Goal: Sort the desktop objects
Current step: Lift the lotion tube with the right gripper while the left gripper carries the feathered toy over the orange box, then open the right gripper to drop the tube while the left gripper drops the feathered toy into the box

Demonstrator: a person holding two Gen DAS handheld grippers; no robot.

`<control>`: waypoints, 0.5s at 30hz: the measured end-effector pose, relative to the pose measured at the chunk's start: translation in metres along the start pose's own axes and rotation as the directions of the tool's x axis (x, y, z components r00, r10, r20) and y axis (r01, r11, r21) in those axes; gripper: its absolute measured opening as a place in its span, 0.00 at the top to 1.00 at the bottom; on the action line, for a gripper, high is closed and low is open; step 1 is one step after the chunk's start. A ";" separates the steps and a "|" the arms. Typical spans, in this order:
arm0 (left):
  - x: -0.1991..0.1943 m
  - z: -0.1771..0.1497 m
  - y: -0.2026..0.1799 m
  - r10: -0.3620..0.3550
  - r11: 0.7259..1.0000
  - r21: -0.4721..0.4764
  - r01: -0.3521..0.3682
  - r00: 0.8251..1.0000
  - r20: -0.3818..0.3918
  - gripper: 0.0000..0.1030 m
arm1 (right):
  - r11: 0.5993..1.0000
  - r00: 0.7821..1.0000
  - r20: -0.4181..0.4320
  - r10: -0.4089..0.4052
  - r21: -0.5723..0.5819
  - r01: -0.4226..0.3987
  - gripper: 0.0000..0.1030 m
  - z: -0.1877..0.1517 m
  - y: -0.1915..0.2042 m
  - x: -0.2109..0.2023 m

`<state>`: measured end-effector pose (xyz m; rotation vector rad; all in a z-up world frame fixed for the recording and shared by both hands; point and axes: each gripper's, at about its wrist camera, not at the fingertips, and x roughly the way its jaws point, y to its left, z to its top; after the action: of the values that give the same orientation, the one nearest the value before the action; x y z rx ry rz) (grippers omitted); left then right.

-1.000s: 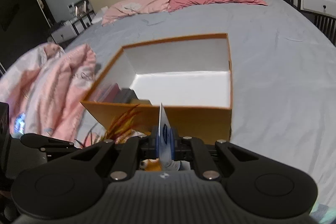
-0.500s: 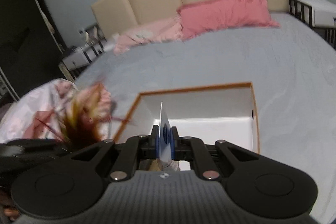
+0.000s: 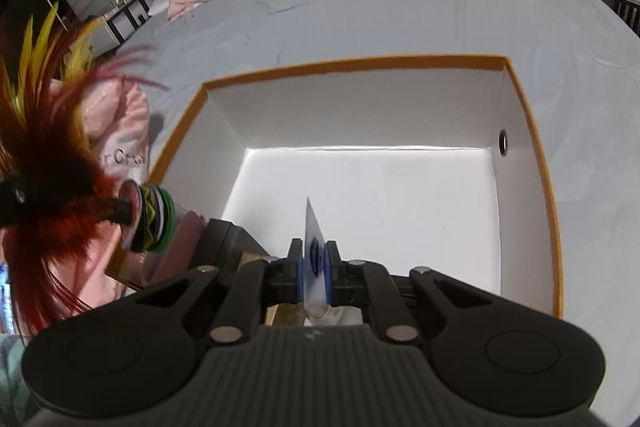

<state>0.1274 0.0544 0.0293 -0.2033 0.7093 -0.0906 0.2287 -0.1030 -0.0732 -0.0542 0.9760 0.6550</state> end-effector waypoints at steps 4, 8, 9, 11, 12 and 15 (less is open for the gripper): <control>0.000 -0.002 0.003 -0.005 1.000 0.001 0.005 1.000 -0.005 0.95 | 1.000 1.000 -0.021 -0.014 -0.001 0.014 0.89 -0.004 0.005 0.007; 0.000 -0.002 0.004 -0.004 1.000 -0.004 0.004 1.000 -0.007 0.95 | 1.000 0.999 -0.037 0.007 0.021 -0.006 0.85 -0.006 0.005 0.010; 0.001 -0.002 0.005 -0.003 1.000 -0.006 0.003 1.000 -0.008 0.95 | 1.000 0.999 -0.041 0.015 0.026 -0.014 0.83 -0.007 0.005 0.010; 0.002 -0.003 0.005 0.000 1.000 -0.011 -0.001 1.000 -0.011 0.95 | 0.999 0.998 -0.050 0.032 0.040 -0.030 0.80 -0.007 0.005 0.009; 0.002 -0.003 0.005 0.000 1.000 -0.011 -0.001 1.000 -0.013 0.95 | 0.998 0.998 -0.052 0.038 0.046 -0.035 0.79 -0.008 0.004 0.008; 0.002 -0.004 0.004 -0.002 1.000 -0.008 0.002 1.000 -0.013 0.95 | 0.996 0.996 -0.063 0.059 0.068 -0.054 0.78 -0.007 0.000 0.007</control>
<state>0.1263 0.0580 0.0248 -0.2109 0.7220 -0.0915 0.2264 -0.1024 -0.0824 0.0105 1.0646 0.6757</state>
